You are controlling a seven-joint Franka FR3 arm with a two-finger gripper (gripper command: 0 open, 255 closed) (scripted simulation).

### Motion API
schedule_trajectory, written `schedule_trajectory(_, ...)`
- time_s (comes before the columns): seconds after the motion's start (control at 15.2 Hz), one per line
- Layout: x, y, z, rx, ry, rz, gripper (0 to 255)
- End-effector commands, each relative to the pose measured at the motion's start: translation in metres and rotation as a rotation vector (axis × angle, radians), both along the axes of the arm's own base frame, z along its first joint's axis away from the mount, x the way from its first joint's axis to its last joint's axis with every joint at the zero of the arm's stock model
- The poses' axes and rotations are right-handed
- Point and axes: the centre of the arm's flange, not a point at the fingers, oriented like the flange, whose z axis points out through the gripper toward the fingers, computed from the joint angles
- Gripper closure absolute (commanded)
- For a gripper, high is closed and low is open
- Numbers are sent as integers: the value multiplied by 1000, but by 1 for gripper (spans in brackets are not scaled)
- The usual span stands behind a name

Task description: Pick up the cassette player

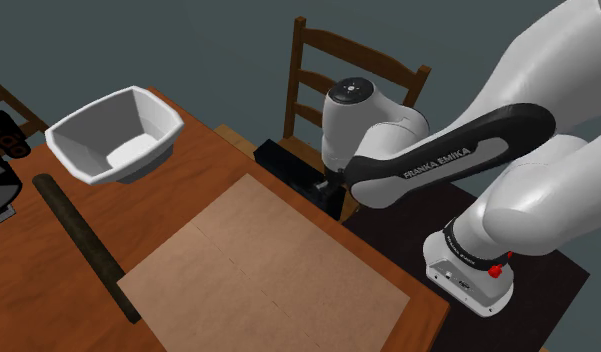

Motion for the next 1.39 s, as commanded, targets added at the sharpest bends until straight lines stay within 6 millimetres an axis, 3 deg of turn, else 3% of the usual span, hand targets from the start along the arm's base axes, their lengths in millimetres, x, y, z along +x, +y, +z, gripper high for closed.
schedule_trajectory(0.0, -1, 1, -11, 0, -2, 0, 0)
schedule_trajectory(0.33, -1, 1, -30, 0, -2, 0, 0)
schedule_trajectory(0.4, -1, 1, -30, 0, -2, 0, 255)
schedule_trajectory(0.99, -1, 1, -30, 0, -2, 0, 255)
schedule_trajectory(1.32, -1, 1, -4, 0, -2, 0, 255)
